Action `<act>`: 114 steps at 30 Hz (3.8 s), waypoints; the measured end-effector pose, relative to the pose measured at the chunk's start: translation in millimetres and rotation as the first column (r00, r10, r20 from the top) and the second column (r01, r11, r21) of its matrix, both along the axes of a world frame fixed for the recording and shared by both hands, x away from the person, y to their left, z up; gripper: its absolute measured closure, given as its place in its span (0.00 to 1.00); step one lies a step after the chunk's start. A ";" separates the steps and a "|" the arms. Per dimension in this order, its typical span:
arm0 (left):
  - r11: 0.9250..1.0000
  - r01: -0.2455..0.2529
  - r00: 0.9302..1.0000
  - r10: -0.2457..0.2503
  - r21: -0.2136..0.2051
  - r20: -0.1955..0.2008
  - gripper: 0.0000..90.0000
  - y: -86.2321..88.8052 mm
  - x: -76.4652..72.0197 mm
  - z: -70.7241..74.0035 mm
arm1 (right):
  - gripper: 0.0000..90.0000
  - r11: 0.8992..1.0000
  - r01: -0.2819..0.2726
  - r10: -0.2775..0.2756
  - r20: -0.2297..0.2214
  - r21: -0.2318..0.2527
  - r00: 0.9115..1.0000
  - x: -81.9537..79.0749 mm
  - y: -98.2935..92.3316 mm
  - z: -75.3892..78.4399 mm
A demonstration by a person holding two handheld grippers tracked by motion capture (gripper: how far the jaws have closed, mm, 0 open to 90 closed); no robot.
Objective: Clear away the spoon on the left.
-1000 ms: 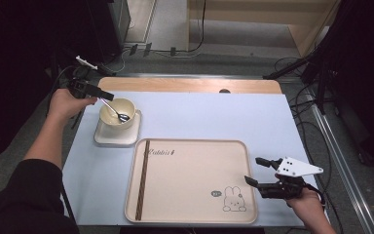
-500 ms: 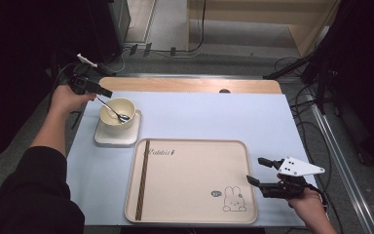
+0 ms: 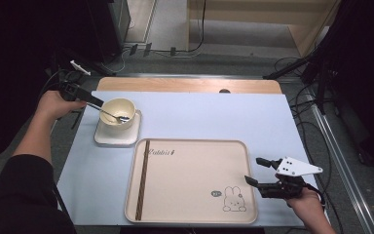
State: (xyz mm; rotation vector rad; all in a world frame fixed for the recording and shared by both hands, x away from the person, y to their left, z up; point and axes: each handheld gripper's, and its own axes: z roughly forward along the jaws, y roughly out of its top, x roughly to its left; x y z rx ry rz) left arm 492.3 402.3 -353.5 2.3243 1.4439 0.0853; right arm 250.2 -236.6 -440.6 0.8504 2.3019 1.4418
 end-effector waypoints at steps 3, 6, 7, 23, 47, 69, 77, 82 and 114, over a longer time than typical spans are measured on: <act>1.000 -0.005 1.000 0.005 -0.013 -0.012 0.54 6.7 -6.3 -2.0 | 0.29 1.000 -0.004 0.004 -0.002 -0.001 1.000 -0.1 0.9 0.1; 1.000 0.000 0.999 0.000 -0.019 -0.036 0.59 10.8 -11.8 -2.1 | 0.29 1.000 -0.006 0.006 0.001 0.000 1.000 -0.4 1.1 0.2; 1.000 -0.004 0.999 0.003 -0.023 -0.038 0.61 10.9 -13.2 -2.5 | 0.29 1.000 -0.006 0.006 0.001 0.000 1.000 -0.4 1.3 0.2; 0.987 0.039 0.998 -0.048 -0.158 -0.050 0.98 11.0 -26.4 12.3 | 0.29 1.000 -0.006 0.006 0.002 -0.003 1.000 -0.2 2.5 0.6; 0.978 0.036 0.998 -0.024 -0.205 0.060 1.00 -15.2 -62.8 68.7 | 0.29 1.000 -0.016 0.016 0.009 0.000 1.000 -1.0 3.4 1.7; 0.952 0.135 0.991 -0.133 -0.276 0.027 1.00 -85.7 -99.7 51.5 | 0.29 0.998 -0.068 0.068 0.013 -0.003 0.998 9.5 16.5 3.5; 0.950 0.147 0.989 -0.146 -0.275 0.023 1.00 -104.0 -110.3 36.6 | 0.29 0.996 -0.084 0.084 0.018 0.004 0.996 12.2 20.3 4.3; 0.949 0.148 0.989 -0.150 -0.277 0.016 1.00 -115.5 -114.4 26.5 | 0.29 0.996 -0.091 0.090 0.019 0.002 0.996 12.4 21.1 4.3; 0.951 0.125 0.986 -0.150 -0.282 -0.069 0.99 -145.7 -152.9 -47.6 | 0.29 0.994 -0.105 0.105 0.007 0.040 0.994 12.7 20.6 4.6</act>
